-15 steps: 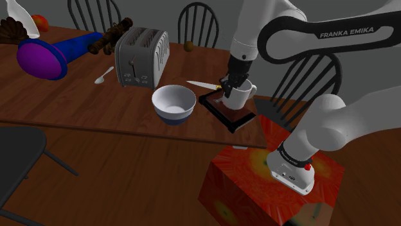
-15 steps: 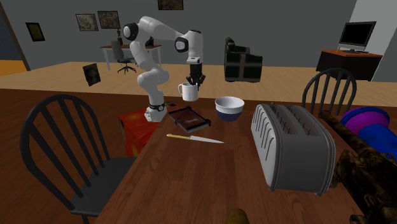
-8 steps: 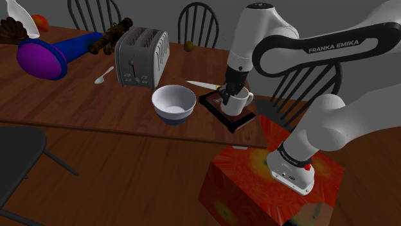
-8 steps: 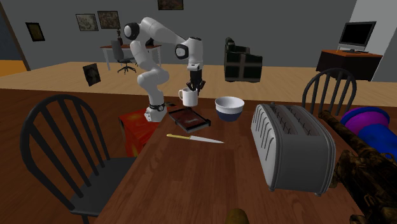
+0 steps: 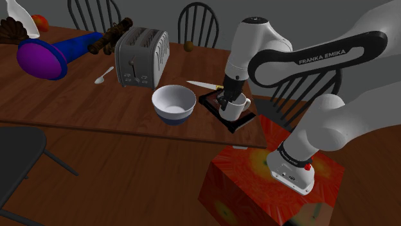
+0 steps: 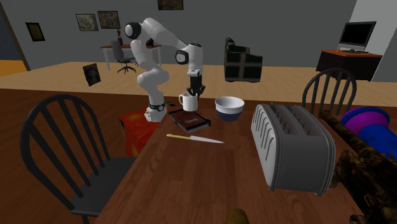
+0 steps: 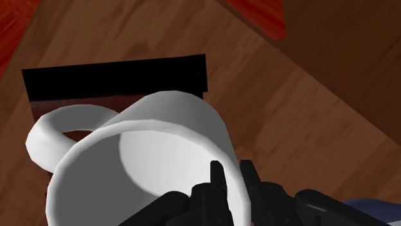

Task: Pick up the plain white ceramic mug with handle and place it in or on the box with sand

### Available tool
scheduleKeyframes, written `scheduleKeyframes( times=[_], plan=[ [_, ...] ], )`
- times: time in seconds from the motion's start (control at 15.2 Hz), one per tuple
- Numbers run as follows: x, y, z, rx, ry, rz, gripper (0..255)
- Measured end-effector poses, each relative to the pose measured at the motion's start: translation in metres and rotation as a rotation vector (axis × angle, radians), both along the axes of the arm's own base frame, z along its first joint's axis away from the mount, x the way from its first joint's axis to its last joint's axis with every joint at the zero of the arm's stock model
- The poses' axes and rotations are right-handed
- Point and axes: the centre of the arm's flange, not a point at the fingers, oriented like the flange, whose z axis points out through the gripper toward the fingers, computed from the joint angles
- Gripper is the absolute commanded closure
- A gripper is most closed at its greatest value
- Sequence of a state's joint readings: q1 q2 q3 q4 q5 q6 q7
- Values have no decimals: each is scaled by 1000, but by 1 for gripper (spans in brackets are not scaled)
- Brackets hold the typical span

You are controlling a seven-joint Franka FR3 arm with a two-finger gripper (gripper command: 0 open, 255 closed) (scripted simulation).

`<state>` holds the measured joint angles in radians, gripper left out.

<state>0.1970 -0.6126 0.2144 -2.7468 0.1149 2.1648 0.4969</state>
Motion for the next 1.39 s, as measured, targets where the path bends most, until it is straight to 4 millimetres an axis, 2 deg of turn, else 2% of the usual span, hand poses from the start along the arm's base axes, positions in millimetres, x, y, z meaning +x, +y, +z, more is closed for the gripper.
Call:
scheduleKeyframes(
  times=[0.33, 0.4, 0.79, 1.06, 1.39],
  plan=[
    [0, 0, -1, 0, 0, 0, 255],
    [0, 0, -1, 0, 0, 0, 0],
    [0, 0, -1, 0, -1, 0, 0],
    [0, 1, 39, 1, -3, 0, 0],
    [-1, 1, 49, 0, -1, 0, 0]
  ],
)
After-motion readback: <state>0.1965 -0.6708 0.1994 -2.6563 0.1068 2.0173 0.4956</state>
